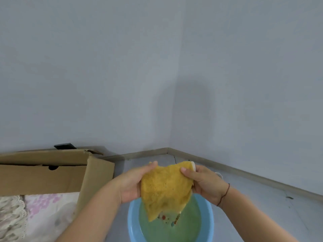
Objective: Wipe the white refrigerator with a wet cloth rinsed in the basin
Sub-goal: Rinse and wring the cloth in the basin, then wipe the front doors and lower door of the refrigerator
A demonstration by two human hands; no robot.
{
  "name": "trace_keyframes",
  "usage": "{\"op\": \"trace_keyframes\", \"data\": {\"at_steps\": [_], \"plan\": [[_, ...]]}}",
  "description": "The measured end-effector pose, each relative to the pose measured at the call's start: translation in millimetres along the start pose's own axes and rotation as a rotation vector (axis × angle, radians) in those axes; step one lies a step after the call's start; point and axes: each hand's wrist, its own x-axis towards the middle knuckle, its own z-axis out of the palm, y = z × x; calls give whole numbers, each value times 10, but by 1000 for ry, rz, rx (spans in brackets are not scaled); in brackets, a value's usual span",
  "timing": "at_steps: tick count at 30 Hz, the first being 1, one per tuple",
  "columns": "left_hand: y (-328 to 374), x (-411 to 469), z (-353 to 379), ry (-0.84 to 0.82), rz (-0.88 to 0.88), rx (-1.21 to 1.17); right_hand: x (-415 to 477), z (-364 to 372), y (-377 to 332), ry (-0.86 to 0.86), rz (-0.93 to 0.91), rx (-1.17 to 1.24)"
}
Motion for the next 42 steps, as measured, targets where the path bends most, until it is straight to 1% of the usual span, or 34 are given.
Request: {"op": "trace_keyframes", "data": {"at_steps": [2, 4, 6, 8, 11, 13, 16, 18, 21, 23, 26, 28, 29, 31, 33, 35, 38, 39, 41, 42], "plan": [[256, -234, 50, 6, 37, 132, -180, 86, -381, 61, -41, -63], [477, -455, 140, 22, 91, 211, -375, 162, -748, 80, -61, -109], [805, -822, 458, 27, 173, 441, -680, 249, -1259, 54, -69, -177], [1050, -1101, 775, 79, 259, 743, -901, 308, -1662, 46, -40, -277], [1352, -1502, 1250, 183, 363, 1117, -1397, 431, -2247, 155, 3, -460], [1530, -1731, 1551, 247, 452, 1299, -1698, 498, -2570, 205, -3, -499], [1778, -2059, 1863, 349, 621, 1400, -2100, 596, -2922, 136, -10, -439], [1945, -2296, 1977, 372, 710, 1416, -2357, 683, -3044, 109, -51, -520], [2230, -2588, 2033, 316, 757, 1429, -2667, 797, -3201, 239, -176, -737], [2432, -2821, 2073, 237, 797, 1343, -2955, 888, -3301, 376, -268, -787], [2602, -3202, 2212, 16, 814, 1168, -3455, 1000, -3363, 557, -467, -698], [2648, -3348, 2298, -160, 788, 990, -3636, 1000, -3385, 571, -559, -572], [2638, -3416, 2451, -301, 763, 930, -3859, 993, -3319, 621, -614, -458], [2564, -3455, 2707, -461, 747, 847, -4148, 954, -3198, 653, -679, -245], [2403, -3506, 3058, -533, 797, 895, -4494, 907, -3000, 702, -739, -93], [2193, -3564, 3400, -562, 854, 934, -4829, 854, -2788, 779, -775, -48], [1803, -3670, 3915, -684, 870, 957, -5416, 747, -2439, 954, -823, -21], [1561, -3741, 4183, -770, 850, 981, -5746, 737, -2234, 1049, -852, 5], [1264, -3829, 4474, -857, 838, 999, -6126, 730, -2008, 1172, -875, 42], [1002, -3939, 4707, -920, 825, 1015, -6433, 738, -1805, 1266, -889, 62]]}}
